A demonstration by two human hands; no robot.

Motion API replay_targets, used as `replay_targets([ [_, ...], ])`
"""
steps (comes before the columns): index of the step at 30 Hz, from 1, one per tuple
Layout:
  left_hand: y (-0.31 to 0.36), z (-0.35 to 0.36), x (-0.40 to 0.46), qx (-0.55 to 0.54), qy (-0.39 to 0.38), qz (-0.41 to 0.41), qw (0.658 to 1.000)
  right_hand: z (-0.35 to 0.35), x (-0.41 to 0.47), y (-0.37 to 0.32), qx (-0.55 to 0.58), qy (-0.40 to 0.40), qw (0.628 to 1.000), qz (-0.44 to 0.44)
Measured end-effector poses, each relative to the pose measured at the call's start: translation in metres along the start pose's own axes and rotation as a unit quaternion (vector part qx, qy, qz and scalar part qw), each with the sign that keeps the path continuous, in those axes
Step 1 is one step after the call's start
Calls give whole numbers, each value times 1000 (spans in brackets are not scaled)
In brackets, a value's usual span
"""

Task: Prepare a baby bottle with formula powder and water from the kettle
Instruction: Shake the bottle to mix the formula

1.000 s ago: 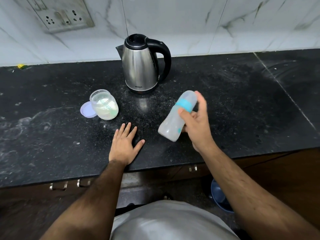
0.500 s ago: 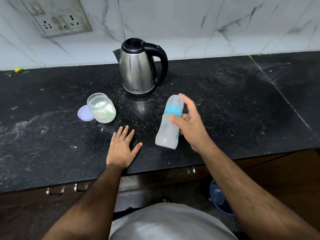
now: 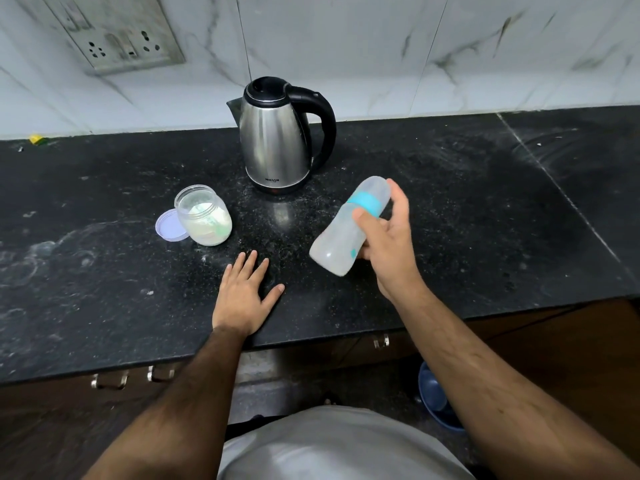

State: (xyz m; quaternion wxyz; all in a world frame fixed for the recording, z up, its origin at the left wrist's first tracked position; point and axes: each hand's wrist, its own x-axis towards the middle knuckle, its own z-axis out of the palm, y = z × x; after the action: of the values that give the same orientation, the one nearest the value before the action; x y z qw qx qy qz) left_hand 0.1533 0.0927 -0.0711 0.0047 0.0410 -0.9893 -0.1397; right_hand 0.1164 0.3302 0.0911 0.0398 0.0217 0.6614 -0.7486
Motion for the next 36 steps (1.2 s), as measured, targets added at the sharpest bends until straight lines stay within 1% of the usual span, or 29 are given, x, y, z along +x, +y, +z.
replay_targets([
  [1, 0, 0, 0, 1, -1, 0, 1000, -1, -2, 0, -27, -45, 998, 17],
  [3, 0, -1, 0, 1, -2, -1, 1000, -2, -7, -2, -90, -155, 983, 50],
  [4, 0, -1, -1, 2, -3, -1, 1000, -3, -8, -3, -94, -173, 979, 52],
  [5, 0, -2, -1, 3, -3, 0, 1000, -2, -7, -3, -75, -156, 984, 42],
  [8, 1, -2, -1, 4, -3, 1, 1000, 0, -1, 0, 6, -16, 1000, 3],
  [9, 1, -2, -1, 4, -3, 1, 1000, 0, 2, 1, 14, 14, 1000, -4],
  [10, 1, -2, 0, 4, -3, 0, 1000, -1, 2, 1, 10, 21, 1000, -4],
  [11, 1, -1, -1, 3, -3, -1, 1000, -3, 2, 2, -5, -1, 1000, 3],
  [13, 0, -1, -1, 3, -3, -3, 1000, -5, -3, 0, -69, -104, 992, 29],
  [14, 0, -2, -1, 1, -3, -3, 1000, -6, -5, 0, -86, -139, 986, 35],
  [15, 1, -2, -1, -1, -3, -2, 1000, -6, -6, 0, -78, -138, 987, 30],
  [16, 1, -2, -1, -3, -2, -2, 1000, -6, -6, 0, -48, -108, 993, 19],
  [18, 1, -2, -1, -5, 1, 0, 1000, -5, -2, 2, 11, -10, 1000, 3],
  [19, 1, -2, -1, -6, 2, 1, 1000, -4, -1, 3, 22, 25, 999, 1],
  [20, 1, -2, -1, -6, 2, 1, 1000, -4, -1, 4, 21, 35, 999, 2],
  [21, 0, -2, -1, -6, 2, 0, 1000, -4, -2, 4, 9, 16, 1000, 7],
  [24, 0, -2, -1, -3, -2, -2, 1000, -7, -10, 3, -68, -109, 991, 38],
  [25, 0, -2, -1, -2, -2, -1, 1000, -8, -11, 4, -73, -120, 989, 36],
  [26, 0, -2, -1, -1, -2, -1, 1000, -8, -10, 3, -58, -102, 993, 25],
  [29, 1, -3, -1, -3, -2, -2, 1000, -8, -4, 4, 17, 21, 1000, 0],
  [30, 1, -3, -1, -4, -2, -2, 1000, -9, -3, 4, 24, 44, 999, -2],
  [31, 1, -3, -1, -5, -2, -3, 1000, -9, -3, 5, 20, 41, 999, 0],
  [32, 1, -4, -1, -5, -2, -3, 1000, -10, -5, 5, 6, 14, 1000, 8],
  [34, 2, -4, -1, -4, -4, -5, 1000, -11, -9, 5, -56, -75, 995, 34],
  [35, 2, -4, -1, -4, -5, -5, 1000, -12, -10, 6, -77, -103, 991, 39],
  [36, 2, -4, -1, -4, -6, -5, 1000, -11, -10, 5, -76, -103, 991, 34],
])
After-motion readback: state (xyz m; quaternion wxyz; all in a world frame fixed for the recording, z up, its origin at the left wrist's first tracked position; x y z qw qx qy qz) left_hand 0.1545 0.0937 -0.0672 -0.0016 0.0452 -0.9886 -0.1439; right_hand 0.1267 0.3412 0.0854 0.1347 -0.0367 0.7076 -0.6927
